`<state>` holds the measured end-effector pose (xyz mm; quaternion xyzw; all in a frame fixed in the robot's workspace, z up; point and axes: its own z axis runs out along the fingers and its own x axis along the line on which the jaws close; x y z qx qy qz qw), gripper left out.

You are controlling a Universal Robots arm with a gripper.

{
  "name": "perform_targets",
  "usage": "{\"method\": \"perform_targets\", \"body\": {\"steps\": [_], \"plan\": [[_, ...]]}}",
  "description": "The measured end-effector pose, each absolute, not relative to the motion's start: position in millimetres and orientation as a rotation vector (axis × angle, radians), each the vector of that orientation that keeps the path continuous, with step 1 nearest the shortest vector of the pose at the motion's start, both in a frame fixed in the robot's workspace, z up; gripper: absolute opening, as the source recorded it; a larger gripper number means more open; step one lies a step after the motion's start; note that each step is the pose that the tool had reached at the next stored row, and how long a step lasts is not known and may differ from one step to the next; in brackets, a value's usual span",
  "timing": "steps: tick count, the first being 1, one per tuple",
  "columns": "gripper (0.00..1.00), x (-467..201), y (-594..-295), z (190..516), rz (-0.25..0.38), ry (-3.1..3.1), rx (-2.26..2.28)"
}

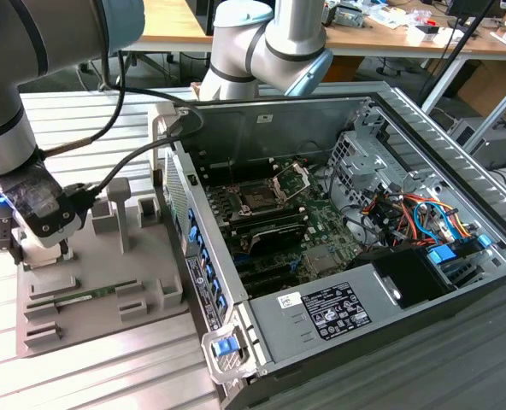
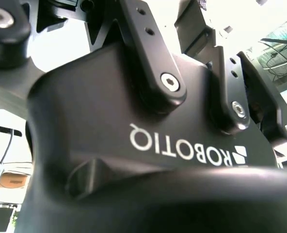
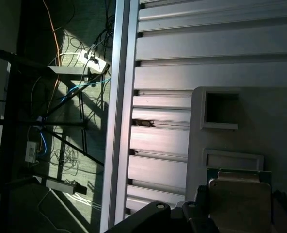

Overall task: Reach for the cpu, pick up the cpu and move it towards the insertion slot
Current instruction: 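Pick up the cpu and move it towards the insertion slot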

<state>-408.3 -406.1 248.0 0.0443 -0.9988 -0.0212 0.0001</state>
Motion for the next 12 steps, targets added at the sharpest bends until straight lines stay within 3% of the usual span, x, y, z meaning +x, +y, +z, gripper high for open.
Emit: {"method": "perform_targets", "body": {"steps": [12], "plan": [[0.55, -408.3, -406.1, 258.6, -0.067, -3.138, 0.139]]}}
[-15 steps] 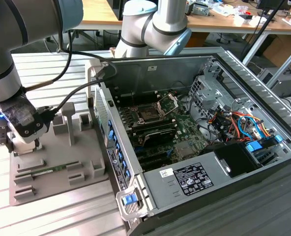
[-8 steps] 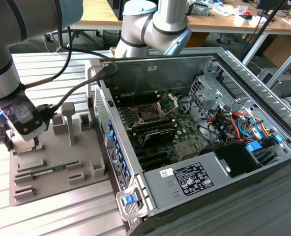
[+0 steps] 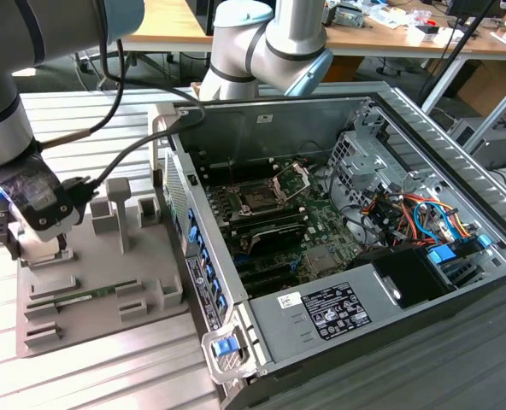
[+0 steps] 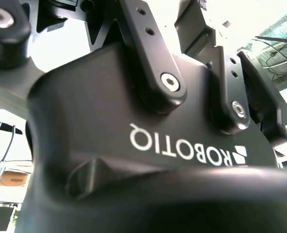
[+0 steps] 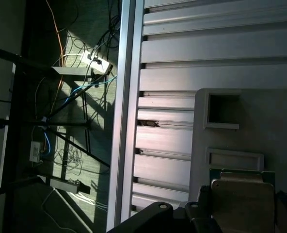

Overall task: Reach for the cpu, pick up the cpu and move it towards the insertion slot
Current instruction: 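Pick up the cpu and move it towards the insertion slot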

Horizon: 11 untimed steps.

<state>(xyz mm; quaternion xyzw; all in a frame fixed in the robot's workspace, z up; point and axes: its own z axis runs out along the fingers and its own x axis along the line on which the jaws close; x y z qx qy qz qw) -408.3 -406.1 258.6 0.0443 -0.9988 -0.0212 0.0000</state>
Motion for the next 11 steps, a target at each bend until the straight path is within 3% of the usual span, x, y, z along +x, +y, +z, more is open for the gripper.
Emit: {"method": "perform_targets", "body": {"steps": [11], "plan": [[0.55, -408.3, -406.1, 269.9, -0.067, -3.138, 0.139]]}}
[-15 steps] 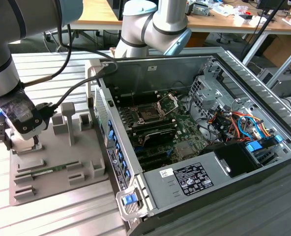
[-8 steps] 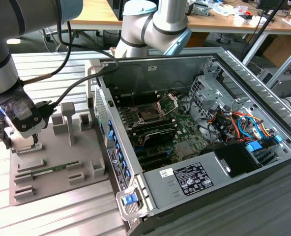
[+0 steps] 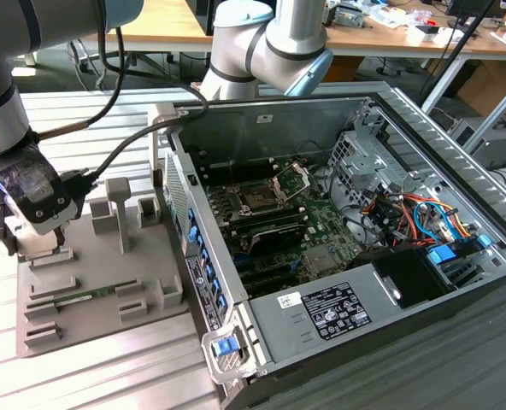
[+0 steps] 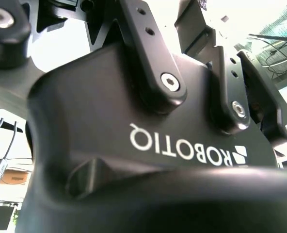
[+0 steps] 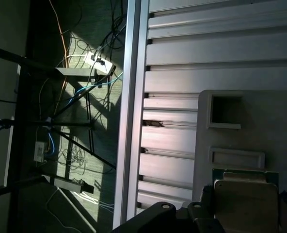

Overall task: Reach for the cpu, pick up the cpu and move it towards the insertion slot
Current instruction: 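Pick up the cpu and move it towards the insertion slot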

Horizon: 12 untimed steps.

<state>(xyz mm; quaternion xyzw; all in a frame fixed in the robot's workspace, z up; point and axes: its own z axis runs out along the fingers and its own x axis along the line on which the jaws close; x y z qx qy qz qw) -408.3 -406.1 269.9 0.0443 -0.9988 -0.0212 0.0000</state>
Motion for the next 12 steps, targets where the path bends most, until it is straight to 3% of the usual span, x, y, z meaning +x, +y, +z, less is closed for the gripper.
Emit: {"method": "perform_targets", "body": {"steps": [12], "plan": [[0.55, -408.3, -406.2, 282.0, -0.067, -3.138, 0.139]]}}
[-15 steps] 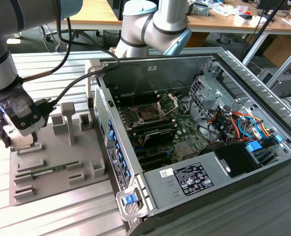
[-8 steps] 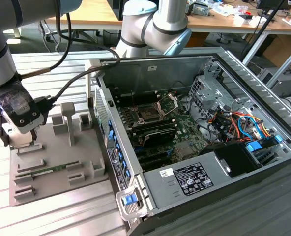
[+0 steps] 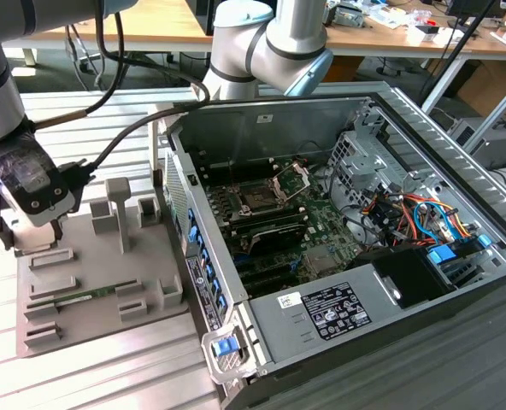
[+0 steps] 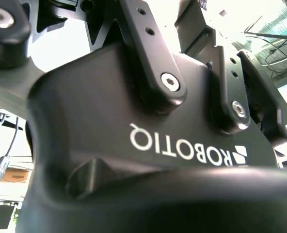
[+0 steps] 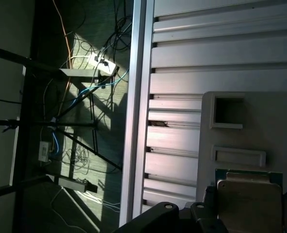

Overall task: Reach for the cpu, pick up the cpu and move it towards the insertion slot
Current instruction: 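Pick up the cpu and move it towards the insertion slot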

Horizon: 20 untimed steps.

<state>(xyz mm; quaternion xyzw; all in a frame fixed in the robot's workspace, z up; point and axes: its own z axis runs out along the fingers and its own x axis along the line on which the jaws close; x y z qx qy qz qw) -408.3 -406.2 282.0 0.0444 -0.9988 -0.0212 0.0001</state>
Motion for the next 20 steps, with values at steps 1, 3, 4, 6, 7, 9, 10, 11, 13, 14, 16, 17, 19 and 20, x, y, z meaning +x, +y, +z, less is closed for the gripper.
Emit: {"method": "perform_targets", "body": {"steps": [1, 3, 4, 6, 7, 9, 10, 11, 13, 14, 16, 17, 19, 20], "plan": [[0.55, -408.3, -406.1, 282.6, -0.067, -3.138, 0.139], [0.55, -408.3, -406.1, 283.6, -0.067, -3.138, 0.139], [0.55, -408.3, -406.1, 284.3, -0.067, -3.138, 0.139], [0.55, -408.3, -406.1, 285.5, -0.067, -3.138, 0.139], [0.55, -408.3, -406.1, 286.1, -0.067, -3.138, 0.139], [0.55, -408.3, -406.1, 287.2, -0.067, -3.138, 0.139], [0.55, -408.3, -406.1, 287.6, -0.067, -3.138, 0.139], [0.55, -408.3, -406.1, 288.1, -0.067, -3.138, 0.139], [0.55, -408.3, -406.2, 288.8, -0.067, -3.138, 0.139], [0.55, -408.3, -406.2, 289.4, -0.067, -3.138, 0.139], [0.55, -408.3, -406.1, 290.4, -0.067, -3.138, 0.139], [0.55, -408.3, -406.1, 290.7, -0.067, -3.138, 0.139], [0.55, -408.3, -406.1, 291.7, -0.067, -3.138, 0.139], [0.55, -408.3, -406.1, 292.4, -0.067, -3.138, 0.139]]}}
